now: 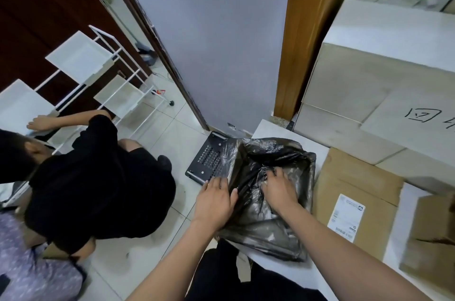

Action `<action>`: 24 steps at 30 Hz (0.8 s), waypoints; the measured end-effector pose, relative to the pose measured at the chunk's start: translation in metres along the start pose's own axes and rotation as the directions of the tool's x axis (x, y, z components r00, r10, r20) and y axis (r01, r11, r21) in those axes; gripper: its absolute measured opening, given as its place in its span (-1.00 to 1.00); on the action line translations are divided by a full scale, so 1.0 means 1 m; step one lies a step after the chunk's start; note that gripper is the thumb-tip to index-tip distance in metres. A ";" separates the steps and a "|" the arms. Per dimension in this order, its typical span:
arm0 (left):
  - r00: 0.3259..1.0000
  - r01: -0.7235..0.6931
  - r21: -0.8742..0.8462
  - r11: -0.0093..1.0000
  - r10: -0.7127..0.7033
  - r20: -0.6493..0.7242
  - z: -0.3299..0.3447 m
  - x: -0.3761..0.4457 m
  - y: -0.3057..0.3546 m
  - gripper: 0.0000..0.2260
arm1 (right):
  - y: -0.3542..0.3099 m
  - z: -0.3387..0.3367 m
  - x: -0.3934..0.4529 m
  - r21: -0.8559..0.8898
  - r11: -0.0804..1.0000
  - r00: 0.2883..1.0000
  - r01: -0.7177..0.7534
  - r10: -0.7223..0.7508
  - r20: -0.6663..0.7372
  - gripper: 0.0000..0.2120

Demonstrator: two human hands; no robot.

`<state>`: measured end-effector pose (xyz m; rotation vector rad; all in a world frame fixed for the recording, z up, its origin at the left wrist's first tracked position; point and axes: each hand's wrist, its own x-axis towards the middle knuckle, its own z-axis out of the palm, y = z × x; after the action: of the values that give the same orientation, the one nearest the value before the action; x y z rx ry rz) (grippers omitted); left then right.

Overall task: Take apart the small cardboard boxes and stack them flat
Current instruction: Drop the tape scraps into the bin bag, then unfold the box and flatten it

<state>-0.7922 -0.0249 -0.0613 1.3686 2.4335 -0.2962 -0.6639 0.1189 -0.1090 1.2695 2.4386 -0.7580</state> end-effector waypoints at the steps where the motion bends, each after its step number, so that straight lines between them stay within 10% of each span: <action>1: 1.000 0.004 0.009 1.000 -0.004 0.003 0.002 -0.003 -0.002 -0.52 | -0.003 -0.001 -0.004 0.001 1.000 1.000 -0.003 0.003 -0.005 -0.52; 9: 0.999 0.028 -0.005 1.000 -0.027 0.035 0.008 -0.019 -0.002 -0.55 | -0.003 -0.015 -0.050 -0.076 0.997 0.999 0.027 -0.025 0.024 -0.41; 24: 0.938 -0.343 -0.065 0.937 0.339 -0.065 -0.010 -0.103 0.084 -0.56 | 0.034 -0.040 -0.227 -0.233 0.956 0.979 -0.176 0.144 -0.146 -0.44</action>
<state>-0.6722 -0.0598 -0.0142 1.7477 2.1669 -0.0808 -0.5077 0.0058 0.0206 1.4319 2.3974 -0.3286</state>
